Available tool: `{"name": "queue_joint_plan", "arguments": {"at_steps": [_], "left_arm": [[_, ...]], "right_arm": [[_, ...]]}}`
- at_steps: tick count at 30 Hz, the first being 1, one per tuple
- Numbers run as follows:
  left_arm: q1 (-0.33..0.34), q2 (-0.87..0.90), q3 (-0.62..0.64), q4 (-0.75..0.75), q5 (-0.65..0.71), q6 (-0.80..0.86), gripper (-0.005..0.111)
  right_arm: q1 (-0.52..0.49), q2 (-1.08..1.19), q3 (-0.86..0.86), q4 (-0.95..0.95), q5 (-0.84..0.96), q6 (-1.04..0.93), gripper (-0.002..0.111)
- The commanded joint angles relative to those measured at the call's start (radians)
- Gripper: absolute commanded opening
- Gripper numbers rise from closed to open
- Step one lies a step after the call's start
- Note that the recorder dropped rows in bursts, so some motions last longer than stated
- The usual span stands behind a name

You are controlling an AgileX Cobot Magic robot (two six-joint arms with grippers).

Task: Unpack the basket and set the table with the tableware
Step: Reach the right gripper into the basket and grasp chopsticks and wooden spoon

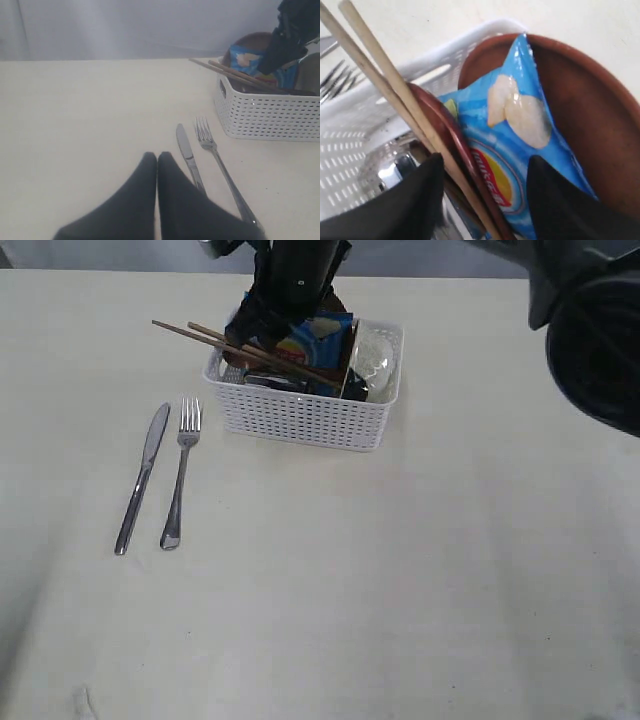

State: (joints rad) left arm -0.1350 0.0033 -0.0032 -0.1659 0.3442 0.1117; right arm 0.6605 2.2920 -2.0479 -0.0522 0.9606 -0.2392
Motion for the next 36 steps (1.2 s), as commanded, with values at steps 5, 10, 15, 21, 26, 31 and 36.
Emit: {"name": "queue_joint_plan", "arguments": {"at_steps": [5,10,15,21,26,31,36], "left_arm": [[-0.008,-0.003,0.003,0.003,-0.002,-0.003,0.0],[-0.008,-0.003,0.003,0.003,-0.002,-0.003,0.0],[-0.008,-0.003,0.003,0.003,-0.002,-0.003,0.0],[-0.008,-0.003,0.003,0.003,-0.002,-0.003,0.0],[-0.008,-0.003,0.003,0.003,-0.002,-0.003,0.0],[-0.008,-0.003,0.003,0.003,-0.002,-0.003,0.0],[-0.008,-0.003,0.003,0.003,-0.002,-0.001,0.0]], "right_arm": [[-0.002,0.041,-0.056,0.157,0.018,-0.15,0.049],[-0.006,0.062,-0.056,0.16,0.02,-0.177,0.049],[-0.006,0.086,-0.056,0.16,-0.012,-0.177,0.049],[-0.006,0.121,-0.056,0.16,-0.048,-0.177,0.046],[-0.006,0.134,-0.056,0.157,-0.05,-0.183,0.011],[-0.006,0.13,-0.088,0.153,-0.028,-0.203,0.0],[-0.006,0.101,-0.154,0.178,-0.005,-0.203,0.0]]}}
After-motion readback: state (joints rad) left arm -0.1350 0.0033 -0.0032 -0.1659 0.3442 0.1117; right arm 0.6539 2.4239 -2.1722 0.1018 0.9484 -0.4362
